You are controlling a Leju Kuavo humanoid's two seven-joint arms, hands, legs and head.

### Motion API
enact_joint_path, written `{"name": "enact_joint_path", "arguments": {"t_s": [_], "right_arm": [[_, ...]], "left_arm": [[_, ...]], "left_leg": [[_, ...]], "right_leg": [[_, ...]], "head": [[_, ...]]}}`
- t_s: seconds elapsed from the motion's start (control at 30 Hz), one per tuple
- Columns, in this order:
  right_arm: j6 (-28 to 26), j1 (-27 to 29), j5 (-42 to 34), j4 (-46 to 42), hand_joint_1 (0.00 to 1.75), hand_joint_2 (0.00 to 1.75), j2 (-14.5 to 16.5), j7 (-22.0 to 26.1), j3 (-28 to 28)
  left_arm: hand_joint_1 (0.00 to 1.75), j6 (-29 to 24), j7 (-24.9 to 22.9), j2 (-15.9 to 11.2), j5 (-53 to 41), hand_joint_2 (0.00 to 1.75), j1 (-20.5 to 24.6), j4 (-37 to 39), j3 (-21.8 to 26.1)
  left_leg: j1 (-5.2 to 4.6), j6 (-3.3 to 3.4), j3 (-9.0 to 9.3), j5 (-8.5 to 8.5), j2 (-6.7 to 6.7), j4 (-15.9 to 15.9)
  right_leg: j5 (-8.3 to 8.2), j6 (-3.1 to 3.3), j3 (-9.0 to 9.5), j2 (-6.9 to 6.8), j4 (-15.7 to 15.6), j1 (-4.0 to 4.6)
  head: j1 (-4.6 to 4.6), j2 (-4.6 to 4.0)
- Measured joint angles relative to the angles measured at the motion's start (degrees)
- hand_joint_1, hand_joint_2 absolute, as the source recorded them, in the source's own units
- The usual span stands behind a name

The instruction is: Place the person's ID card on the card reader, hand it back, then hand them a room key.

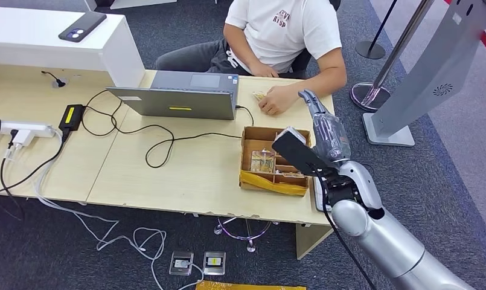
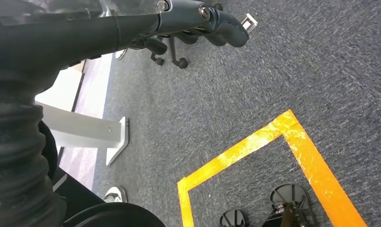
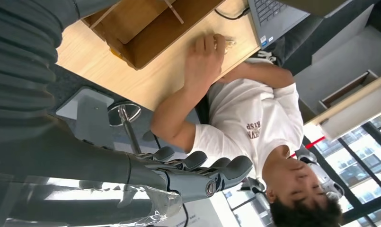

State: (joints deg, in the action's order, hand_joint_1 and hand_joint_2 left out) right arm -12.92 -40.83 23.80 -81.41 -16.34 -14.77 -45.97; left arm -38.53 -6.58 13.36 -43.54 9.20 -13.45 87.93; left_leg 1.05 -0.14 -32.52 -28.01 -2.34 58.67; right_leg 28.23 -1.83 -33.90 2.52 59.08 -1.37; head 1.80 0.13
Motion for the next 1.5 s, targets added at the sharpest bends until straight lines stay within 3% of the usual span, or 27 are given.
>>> {"name": "enact_joint_path", "arguments": {"t_s": [0.17, 0.47, 0.77, 0.97, 1.5], "right_arm": [[0.65, 1.14, 0.14, -3.59, 0.00, 1.75, -0.85, -0.08, 0.00], [6.64, 3.09, 1.63, -4.93, 0.00, 1.75, -2.13, -1.12, -1.44], [11.75, 7.23, 10.14, -3.79, 0.00, 1.75, -3.10, -8.48, -3.32], [13.19, 9.54, 13.78, -0.51, 0.00, 1.75, -3.08, -10.71, -4.74], [8.31, 12.25, 18.95, 9.96, 0.00, 1.75, -2.23, -12.66, -6.40]], "left_arm": [[0.00, 0.00, 0.00, 0.16, 0.00, 1.75, 0.01, -0.21, 0.00], [0.00, 0.00, -0.14, 0.89, -0.68, 1.75, 0.03, -0.86, 0.00], [0.00, 0.00, -0.50, 0.85, -3.31, 1.75, 0.13, -1.15, 0.00], [0.00, 0.00, -0.14, 0.49, -4.30, 1.75, 0.23, -1.09, 0.00], [0.00, 0.00, 1.76, -1.27, -6.40, 1.75, 0.45, 0.82, 0.00]], "left_leg": [[0.00, 0.00, 0.00, 0.00, 0.00, 0.00], [0.00, 0.00, 0.00, 0.00, 0.00, 0.00], [0.00, -0.01, -0.03, -0.02, 0.00, -0.01], [0.01, -0.01, -0.04, -0.02, -0.02, -0.01], [0.02, -0.01, -0.06, -0.02, -0.06, -0.01]], "right_leg": [[0.00, 0.00, 0.00, 0.00, -0.01, 0.00], [0.00, 0.00, 0.00, 0.00, -0.01, 0.00], [0.02, 0.02, 0.00, -0.03, -0.01, 0.00], [0.02, 0.03, -0.01, -0.05, -0.01, 0.01], [0.03, 0.03, -0.01, -0.09, -0.01, 0.02]], "head": [[0.00, 0.00], [0.00, 0.00], [0.00, 0.00], [0.01, 0.00], [0.01, 0.00]]}}
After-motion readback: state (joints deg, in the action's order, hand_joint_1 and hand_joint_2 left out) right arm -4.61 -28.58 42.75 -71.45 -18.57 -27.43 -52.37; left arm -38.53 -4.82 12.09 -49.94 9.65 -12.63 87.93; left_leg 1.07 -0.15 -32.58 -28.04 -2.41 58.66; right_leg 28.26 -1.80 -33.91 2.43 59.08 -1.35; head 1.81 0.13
